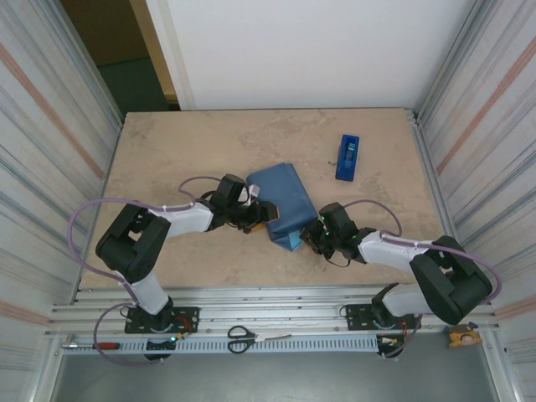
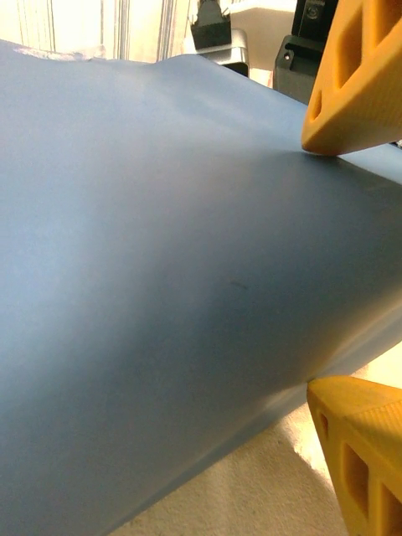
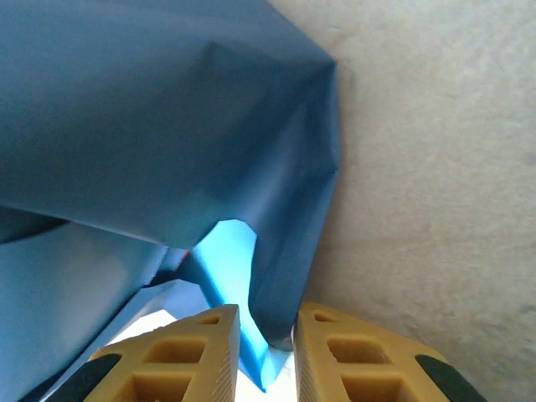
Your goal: Wrap the gift box in paper
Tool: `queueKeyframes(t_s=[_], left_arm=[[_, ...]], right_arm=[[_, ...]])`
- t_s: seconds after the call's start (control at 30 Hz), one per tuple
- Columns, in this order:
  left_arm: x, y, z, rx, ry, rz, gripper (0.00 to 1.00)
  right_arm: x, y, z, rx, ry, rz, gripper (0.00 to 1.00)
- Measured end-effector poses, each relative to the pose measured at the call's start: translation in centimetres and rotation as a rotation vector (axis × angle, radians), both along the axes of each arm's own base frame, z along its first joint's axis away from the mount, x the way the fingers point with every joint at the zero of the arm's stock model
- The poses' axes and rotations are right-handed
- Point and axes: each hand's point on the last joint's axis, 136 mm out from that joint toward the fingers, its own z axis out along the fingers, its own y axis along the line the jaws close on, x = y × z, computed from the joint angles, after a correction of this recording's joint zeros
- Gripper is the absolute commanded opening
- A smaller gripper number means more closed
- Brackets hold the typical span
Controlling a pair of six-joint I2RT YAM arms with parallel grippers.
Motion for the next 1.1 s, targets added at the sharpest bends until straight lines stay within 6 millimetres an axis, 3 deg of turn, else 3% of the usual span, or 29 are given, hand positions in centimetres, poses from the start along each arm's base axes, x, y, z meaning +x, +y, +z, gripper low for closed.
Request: queueKeyframes(t_s=[0.2,0.3,0.67,0.87,1.1], left_arm=[[0.0,0.0,0.0,0.001,-0.003,-0.003,0.70],[-0.1,0.1,-0.1,0.007,0.001,-0.006,0.70],[-0.1,0.2,0.0,0.025,-0.009,-0.026,0.73],[0.0,0.1,1.2,0.023,-0.058,-0.051,0.76],[0.2,0.7,3.4,0.048,-0.177,-0.087,0.77]], right_arm=[[0.4,0.2,0.5,0.016,-0.021,-0.001,0.28],[0.2,0.1,0.2,0.010,-0.010,-0.001,0.21],[0.0,0.0,-0.1,0.005,0.004,-0.003,0.15],[0.1,-0.2,0.6,0.019,-0.005,-0.017,0.09],[0.3,-0.2,1.1,0.046,0.000,-0.032,0.08]])
